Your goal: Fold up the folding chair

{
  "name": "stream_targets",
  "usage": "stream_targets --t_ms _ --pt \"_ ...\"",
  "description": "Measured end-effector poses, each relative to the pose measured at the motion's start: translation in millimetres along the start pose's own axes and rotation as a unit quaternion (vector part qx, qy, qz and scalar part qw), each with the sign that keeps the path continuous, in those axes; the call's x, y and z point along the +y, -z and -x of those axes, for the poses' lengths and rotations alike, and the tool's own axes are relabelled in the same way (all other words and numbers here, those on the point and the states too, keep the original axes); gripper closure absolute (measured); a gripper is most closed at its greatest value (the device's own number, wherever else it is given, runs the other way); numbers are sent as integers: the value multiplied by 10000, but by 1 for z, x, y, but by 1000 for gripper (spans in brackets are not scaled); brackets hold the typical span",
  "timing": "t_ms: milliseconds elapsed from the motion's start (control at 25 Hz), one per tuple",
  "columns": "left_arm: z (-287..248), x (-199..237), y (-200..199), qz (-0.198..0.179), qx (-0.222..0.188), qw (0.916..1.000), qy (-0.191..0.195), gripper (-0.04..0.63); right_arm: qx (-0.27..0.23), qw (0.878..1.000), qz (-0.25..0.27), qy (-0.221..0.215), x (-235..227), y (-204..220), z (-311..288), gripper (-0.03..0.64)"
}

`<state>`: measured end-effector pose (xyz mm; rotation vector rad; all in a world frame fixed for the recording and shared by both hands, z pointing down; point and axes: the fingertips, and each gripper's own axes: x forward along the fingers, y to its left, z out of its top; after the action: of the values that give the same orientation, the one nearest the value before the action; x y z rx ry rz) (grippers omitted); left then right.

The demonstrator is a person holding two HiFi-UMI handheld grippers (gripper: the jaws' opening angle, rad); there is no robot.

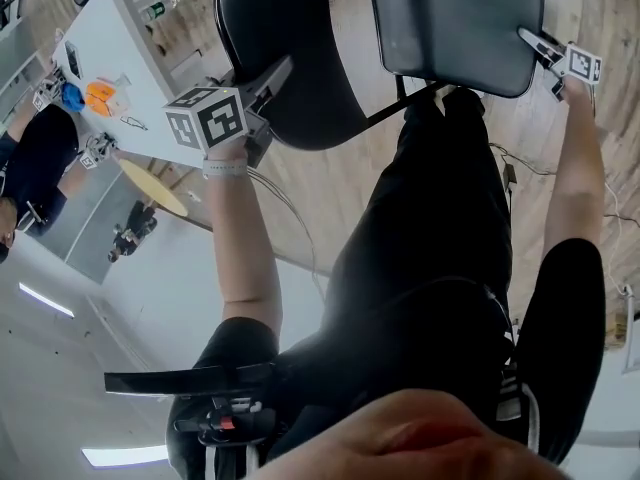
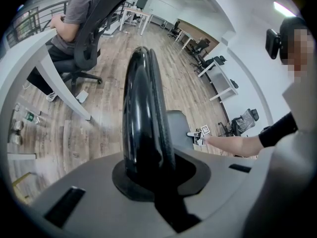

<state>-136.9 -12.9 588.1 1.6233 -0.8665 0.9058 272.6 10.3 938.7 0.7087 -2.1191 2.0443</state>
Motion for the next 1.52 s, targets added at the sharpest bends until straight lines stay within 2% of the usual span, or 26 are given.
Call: stream_targets --t_ms 120,280,360,480,520,600,640,680,800,960,1080,1160,1240,1360,1520 --pt "1 0 1 82 38 10000 -4 541 -122 9980 -509 -363 13 3 -4 305" --pt "8 -1 3 129 28 9999 -45 545 50 9997 -7 -222 11 1 -2 322" --pt "13 -5 2 88 51 9999 -102 545 123 9996 -138 -235 17 4 -2 330" --pt "21 -13 -3 -17 54 9997 -236 545 51 9947 -606 -826 54 4 -7 337" --pt "25 -15 -5 -37 52 9995 -295 545 52 9952 -506 -841 59 3 -7 342" --pt "32 -21 -4 -33 90 9994 -346 546 150 9986 -254 -445 58 5 -2 351" --pt "35 -25 -3 -37 126 9993 -354 545 185 9988 -258 -383 63 7 0 356" --pt "38 -29 -4 -54 165 9992 -372 545 196 9982 -277 -498 74 7 0 359" --pt "47 -37 -5 -116 274 9985 -465 545 150 9900 -350 -1359 123 5 -8 365" --pt "65 -27 -6 -157 271 9980 -551 545 399 9807 -281 -1894 177 6 -26 387" --pt "84 -21 -10 -217 223 9975 -633 545 657 9766 -159 -2040 212 9 -34 419" --pt "98 -21 -13 -246 183 9972 -681 545 804 9746 157 -2083 236 9 -34 442" --pt "112 -15 -15 -252 118 9972 -700 545 898 9679 315 -2327 267 10 -40 462" --pt "131 10 -12 -303 56 9970 -708 545 865 9587 365 -2686 312 17 -70 483" --pt "154 41 -12 -417 22 9966 -708 545 679 9524 363 -2951 367 22 -115 515"
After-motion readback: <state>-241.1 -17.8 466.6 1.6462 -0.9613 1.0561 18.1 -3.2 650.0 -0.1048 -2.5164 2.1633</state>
